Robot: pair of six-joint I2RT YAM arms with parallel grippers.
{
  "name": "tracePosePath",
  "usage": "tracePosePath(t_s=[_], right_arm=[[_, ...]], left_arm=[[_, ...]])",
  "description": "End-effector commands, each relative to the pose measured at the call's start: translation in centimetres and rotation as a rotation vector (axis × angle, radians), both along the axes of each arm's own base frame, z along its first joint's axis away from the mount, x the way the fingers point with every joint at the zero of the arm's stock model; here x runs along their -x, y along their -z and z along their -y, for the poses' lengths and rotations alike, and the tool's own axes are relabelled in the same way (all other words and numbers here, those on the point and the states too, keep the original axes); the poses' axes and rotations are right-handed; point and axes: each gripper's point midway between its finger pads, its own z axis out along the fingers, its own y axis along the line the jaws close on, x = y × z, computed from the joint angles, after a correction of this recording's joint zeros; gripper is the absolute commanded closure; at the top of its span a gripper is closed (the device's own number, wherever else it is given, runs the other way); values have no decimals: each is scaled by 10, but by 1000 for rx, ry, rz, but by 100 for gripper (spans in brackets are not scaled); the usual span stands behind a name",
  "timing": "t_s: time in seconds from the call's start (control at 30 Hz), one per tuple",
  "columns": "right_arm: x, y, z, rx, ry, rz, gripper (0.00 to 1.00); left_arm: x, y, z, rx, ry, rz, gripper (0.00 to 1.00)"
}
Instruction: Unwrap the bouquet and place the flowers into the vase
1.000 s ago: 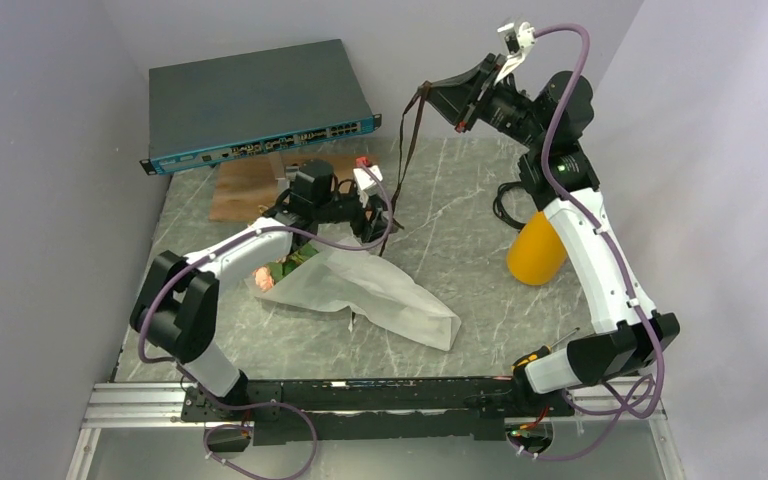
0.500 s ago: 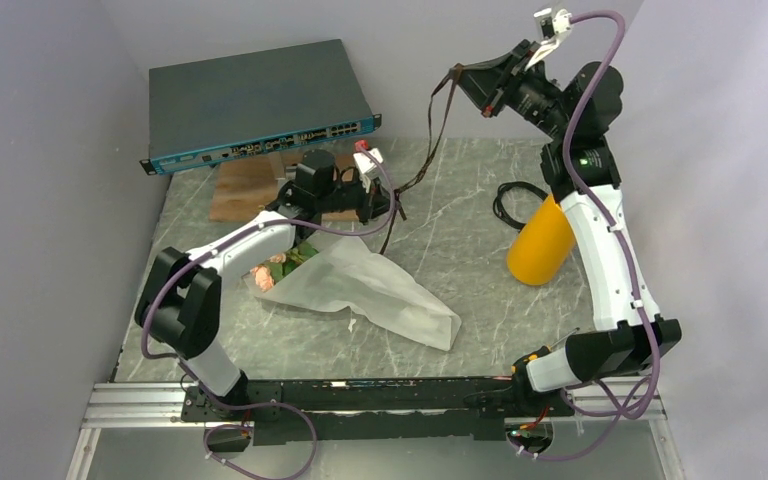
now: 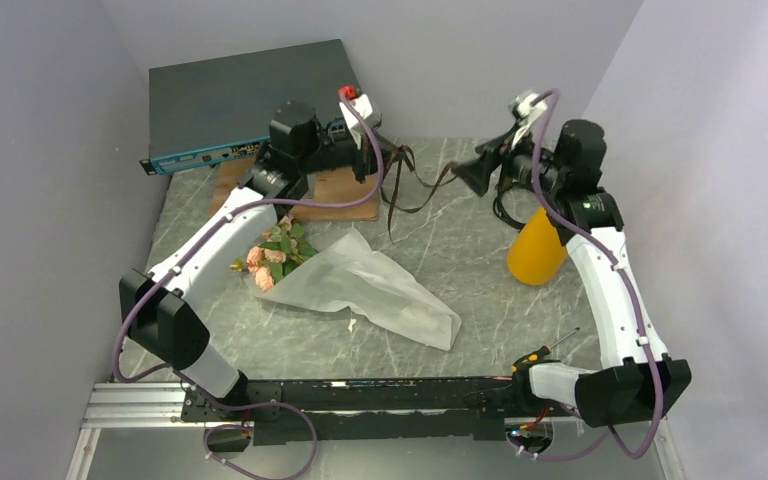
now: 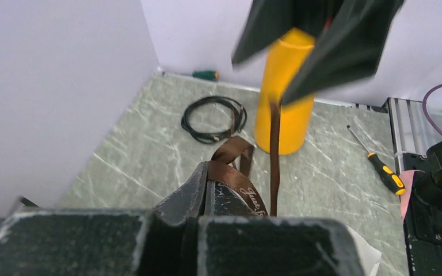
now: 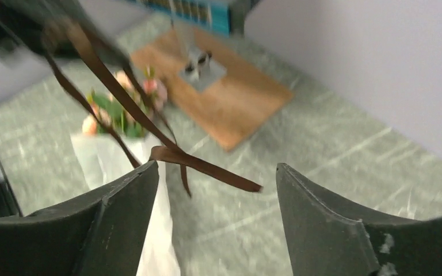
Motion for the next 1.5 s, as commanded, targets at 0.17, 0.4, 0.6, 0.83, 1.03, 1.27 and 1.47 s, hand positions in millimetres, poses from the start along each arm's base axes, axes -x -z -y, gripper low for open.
tracePosePath(t_s=[0.17, 0.4, 0.6, 0.83, 1.03, 1.27, 1.47], right_arm=[[48, 84, -5, 233, -277, -92, 5], [46, 31, -28, 85, -326, 63, 1], [48, -10, -77, -97, -340, 121, 0], [24, -7, -90, -137, -129, 149, 0], [9, 1, -91, -134, -96, 154, 2], [10, 28, -98, -115, -140, 101, 34], [19, 32, -102, -128, -187, 88, 90]], left_arm=[[6, -44, 5, 1, 86, 64, 100], [9, -53, 11, -12, 127, 51, 100], [6, -52, 19, 2, 75, -28, 100], [6, -59, 25, 47, 75, -118, 100], [23, -70, 28, 80, 157, -131, 100], [32, -83, 25, 107, 194, -138, 100], [24, -89, 18, 133, 183, -185, 100]])
